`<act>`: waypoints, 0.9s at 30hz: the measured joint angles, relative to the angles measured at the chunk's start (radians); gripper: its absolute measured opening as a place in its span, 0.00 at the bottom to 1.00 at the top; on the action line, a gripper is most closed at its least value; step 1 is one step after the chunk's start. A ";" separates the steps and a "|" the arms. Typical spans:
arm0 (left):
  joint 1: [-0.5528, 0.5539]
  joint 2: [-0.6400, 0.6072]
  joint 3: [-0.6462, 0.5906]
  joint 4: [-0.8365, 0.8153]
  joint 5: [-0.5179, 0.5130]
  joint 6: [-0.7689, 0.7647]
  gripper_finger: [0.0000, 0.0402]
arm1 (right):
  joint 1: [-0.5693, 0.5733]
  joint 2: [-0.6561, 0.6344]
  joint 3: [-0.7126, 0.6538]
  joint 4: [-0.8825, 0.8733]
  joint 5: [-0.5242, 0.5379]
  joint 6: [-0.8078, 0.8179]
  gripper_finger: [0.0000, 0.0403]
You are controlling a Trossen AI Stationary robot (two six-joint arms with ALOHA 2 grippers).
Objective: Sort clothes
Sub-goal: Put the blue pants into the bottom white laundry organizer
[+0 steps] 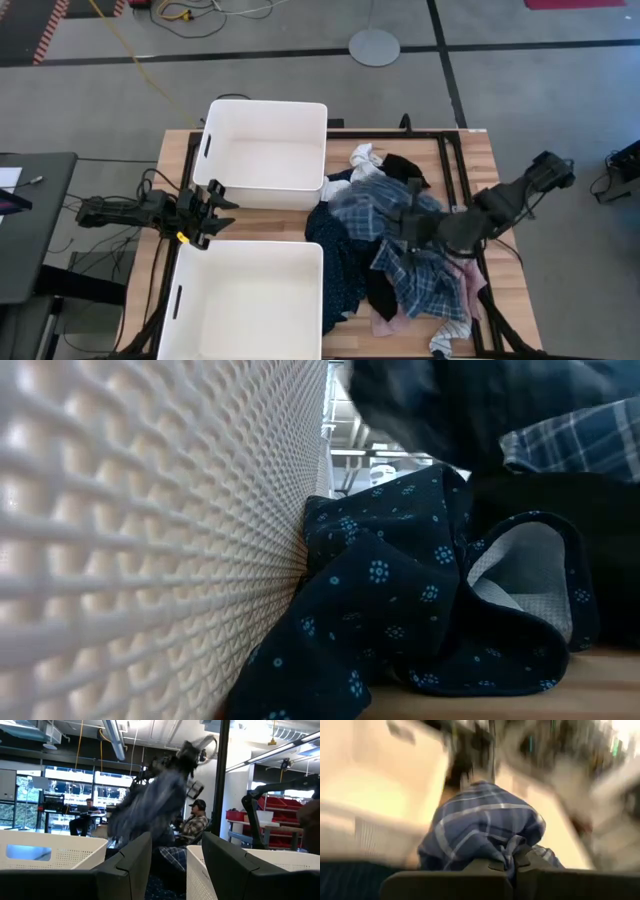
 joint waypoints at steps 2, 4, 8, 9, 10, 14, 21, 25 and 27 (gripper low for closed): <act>0.000 0.000 0.000 0.000 0.000 0.000 0.42 | -0.024 0.000 0.000 0.160 -0.077 -0.165 0.00; 0.000 0.000 0.000 0.000 0.000 0.000 0.42 | -0.050 0.000 0.000 0.274 -0.158 -0.273 0.00; 0.000 0.000 0.000 0.000 0.000 0.000 0.42 | -0.112 0.001 0.000 0.405 -0.400 -0.356 0.00; 0.000 0.000 0.000 0.000 0.000 0.000 0.42 | -0.128 0.006 0.000 0.430 -0.467 -0.357 0.00; 0.000 0.000 0.000 0.000 0.000 0.000 0.42 | -0.147 0.016 0.001 0.463 -0.531 -0.357 0.00; 0.000 0.000 0.000 0.000 0.000 0.000 0.42 | -0.198 0.076 0.001 0.558 -0.712 -0.360 0.00; 0.000 0.000 0.000 0.000 0.000 0.000 0.42 | -0.260 0.253 0.097 0.586 -0.900 -0.344 0.00; 0.000 0.000 0.000 0.000 0.000 0.000 0.42 | -0.264 0.347 0.167 0.583 -0.950 -0.344 0.00; 0.000 0.000 0.000 0.000 0.000 0.000 0.42 | -0.265 0.378 0.190 0.581 -0.965 -0.341 0.00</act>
